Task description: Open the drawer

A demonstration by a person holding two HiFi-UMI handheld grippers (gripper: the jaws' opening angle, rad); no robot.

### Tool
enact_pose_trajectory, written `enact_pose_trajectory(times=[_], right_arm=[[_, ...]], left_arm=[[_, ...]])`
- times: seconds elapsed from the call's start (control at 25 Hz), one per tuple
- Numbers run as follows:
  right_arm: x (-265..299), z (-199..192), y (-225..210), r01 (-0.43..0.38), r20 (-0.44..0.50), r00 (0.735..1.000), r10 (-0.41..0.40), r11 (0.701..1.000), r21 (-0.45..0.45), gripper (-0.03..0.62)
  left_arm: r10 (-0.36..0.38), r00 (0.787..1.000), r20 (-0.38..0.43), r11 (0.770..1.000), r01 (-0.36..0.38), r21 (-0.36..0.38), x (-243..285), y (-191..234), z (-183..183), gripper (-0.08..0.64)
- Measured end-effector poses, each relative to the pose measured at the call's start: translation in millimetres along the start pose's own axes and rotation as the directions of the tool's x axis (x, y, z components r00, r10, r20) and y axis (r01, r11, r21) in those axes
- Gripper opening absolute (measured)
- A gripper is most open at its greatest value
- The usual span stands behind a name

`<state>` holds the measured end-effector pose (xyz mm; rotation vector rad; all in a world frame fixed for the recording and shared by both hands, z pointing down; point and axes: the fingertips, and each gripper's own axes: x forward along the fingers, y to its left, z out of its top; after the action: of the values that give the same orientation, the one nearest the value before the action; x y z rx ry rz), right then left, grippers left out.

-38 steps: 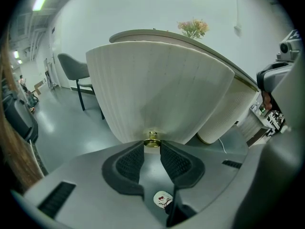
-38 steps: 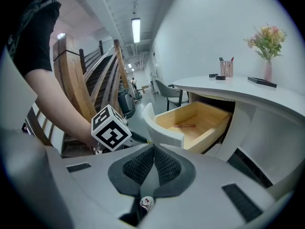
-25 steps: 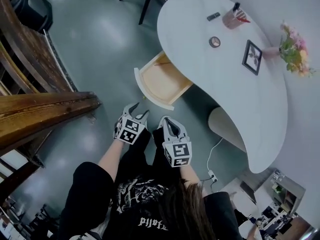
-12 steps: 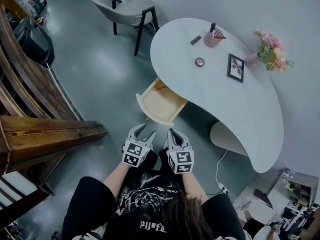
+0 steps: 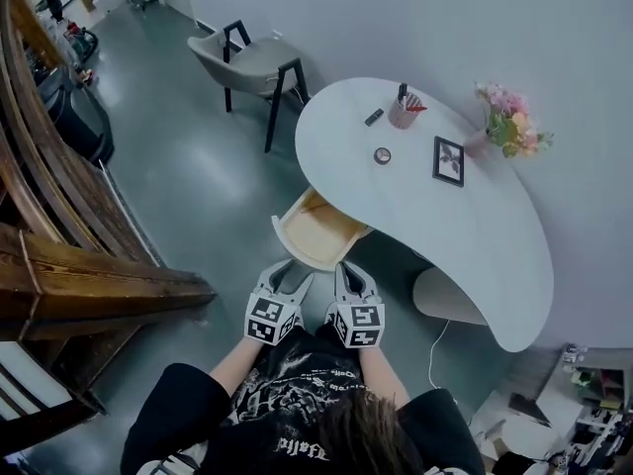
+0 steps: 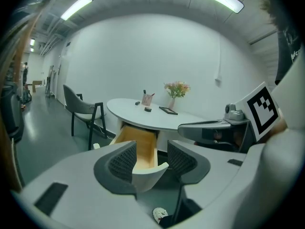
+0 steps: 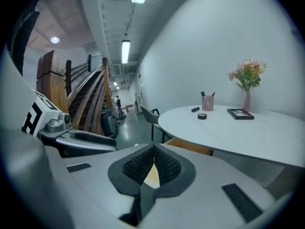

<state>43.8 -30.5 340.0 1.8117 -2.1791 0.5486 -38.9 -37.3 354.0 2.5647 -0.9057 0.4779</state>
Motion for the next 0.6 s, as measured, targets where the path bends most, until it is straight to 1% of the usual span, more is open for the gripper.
enact_pose_trajectory(times=[0.2,0.36,0.48,0.6], right_arm=[[-10,16,-3,0.025,0.037,0.999,-0.026,1.000,0.009,0.025],[-19,31,-7,0.037,0.086,0.996,-0.037,0.999,0.007,0.025],[-23,38,-13,0.044,0.113,0.993,-0.046,0.999,0.018,0.025],[-27,39,-14,0.046,0.120,0.992,-0.047,0.999,0.009,0.025]], left_arm=[[-0.008,0.998,0.058,1.000,0.007,0.028,-6,-6,24,0.216],[0.007,0.995,0.102,0.999,-0.011,0.034,-13,-10,35,0.209],[0.023,0.990,0.142,0.998,-0.030,0.048,-16,-12,44,0.151],[0.039,0.985,0.169,0.996,-0.052,0.076,-20,-15,49,0.087]])
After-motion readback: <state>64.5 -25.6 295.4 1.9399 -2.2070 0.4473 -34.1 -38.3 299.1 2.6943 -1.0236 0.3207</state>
